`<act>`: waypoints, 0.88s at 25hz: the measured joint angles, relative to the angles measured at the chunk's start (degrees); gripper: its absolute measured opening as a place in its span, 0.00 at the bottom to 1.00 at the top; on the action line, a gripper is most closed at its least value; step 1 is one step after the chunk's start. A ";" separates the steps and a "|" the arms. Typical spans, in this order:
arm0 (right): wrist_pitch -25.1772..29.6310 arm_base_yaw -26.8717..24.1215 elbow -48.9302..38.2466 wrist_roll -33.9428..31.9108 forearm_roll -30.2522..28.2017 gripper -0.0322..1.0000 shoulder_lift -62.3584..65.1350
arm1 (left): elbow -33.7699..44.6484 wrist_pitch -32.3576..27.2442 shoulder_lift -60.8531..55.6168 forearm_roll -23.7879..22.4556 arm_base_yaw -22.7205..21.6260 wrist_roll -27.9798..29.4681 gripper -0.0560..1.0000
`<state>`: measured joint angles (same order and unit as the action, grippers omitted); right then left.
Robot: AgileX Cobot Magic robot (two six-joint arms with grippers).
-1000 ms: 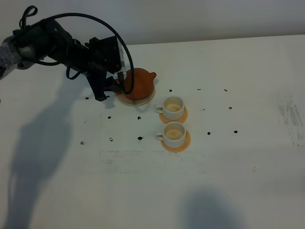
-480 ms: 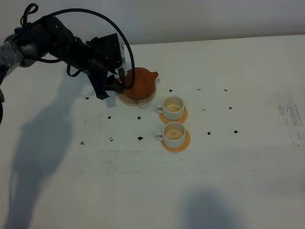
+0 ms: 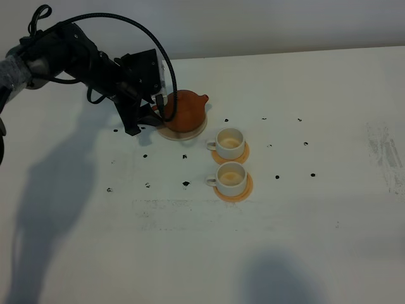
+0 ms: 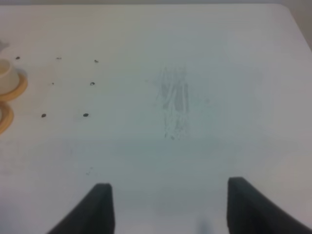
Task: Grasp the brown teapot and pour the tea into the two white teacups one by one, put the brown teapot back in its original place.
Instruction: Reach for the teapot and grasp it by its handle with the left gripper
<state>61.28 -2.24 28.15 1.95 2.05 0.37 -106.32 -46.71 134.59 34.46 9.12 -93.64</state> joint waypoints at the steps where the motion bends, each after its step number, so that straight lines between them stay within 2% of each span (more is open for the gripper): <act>1: 0.00 0.00 0.00 0.00 0.00 0.53 0.00 | 0.00 0.00 0.00 0.00 -0.18 -0.30 0.54; 14: 0.00 0.00 0.00 0.00 0.00 0.53 0.00 | -0.17 0.10 0.00 2.40 -1.00 -8.76 0.54; 22: 0.00 0.00 0.00 0.00 0.00 0.53 0.00 | -0.17 -0.24 0.00 3.19 -1.00 -9.24 0.53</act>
<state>61.28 -2.24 28.15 1.95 2.05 0.37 -106.48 -46.95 134.59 37.66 8.12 -102.88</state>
